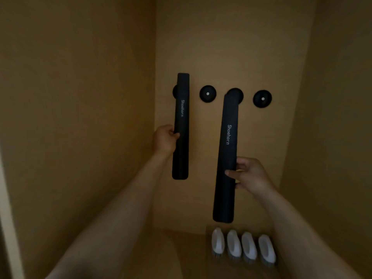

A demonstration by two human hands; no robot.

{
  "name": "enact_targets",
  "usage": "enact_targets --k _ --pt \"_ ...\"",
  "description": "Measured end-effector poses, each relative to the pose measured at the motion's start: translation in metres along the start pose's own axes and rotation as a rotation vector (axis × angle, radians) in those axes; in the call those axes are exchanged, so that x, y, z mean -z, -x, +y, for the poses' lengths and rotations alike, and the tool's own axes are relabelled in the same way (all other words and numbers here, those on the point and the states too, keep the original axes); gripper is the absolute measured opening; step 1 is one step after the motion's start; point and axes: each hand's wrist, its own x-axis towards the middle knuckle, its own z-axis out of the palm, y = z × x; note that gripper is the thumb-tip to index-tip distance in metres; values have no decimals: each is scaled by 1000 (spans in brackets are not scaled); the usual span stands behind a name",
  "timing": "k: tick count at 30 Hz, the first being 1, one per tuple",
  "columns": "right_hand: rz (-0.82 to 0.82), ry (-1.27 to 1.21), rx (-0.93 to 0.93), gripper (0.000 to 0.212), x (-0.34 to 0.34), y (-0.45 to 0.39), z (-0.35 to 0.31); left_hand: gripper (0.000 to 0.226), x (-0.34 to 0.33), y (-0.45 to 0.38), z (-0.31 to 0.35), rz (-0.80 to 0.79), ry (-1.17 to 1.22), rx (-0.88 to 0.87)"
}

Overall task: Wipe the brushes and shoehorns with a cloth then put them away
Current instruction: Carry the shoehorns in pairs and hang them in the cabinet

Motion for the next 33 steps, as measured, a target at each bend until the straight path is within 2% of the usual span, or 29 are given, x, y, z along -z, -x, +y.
enact_targets --k 8,11,17,21,26,30,33 --pt "2 2 29 29 -3 -33 -11 18 -8 -82 -1 46 -44 20" --pt "1 0 38 28 -2 -41 -12 11 -12 -96 -3 32 -73 19" --pt "6 -6 37 28 -1 -50 -11 13 -11 -109 6 17 -125 -21" --pt "5 -16 34 28 -2 -51 -10 33 -9 -110 5 67 -171 -3" --pt "1 2 35 27 -4 -52 -13 20 -6 -99 3 115 -270 0" --pt "-6 -6 18 27 -7 -55 -17 22 -5 -75 12 223 -293 -138" --pt "-7 -1 17 26 -10 -57 -18 14 -10 -44 20 82 -109 -192"
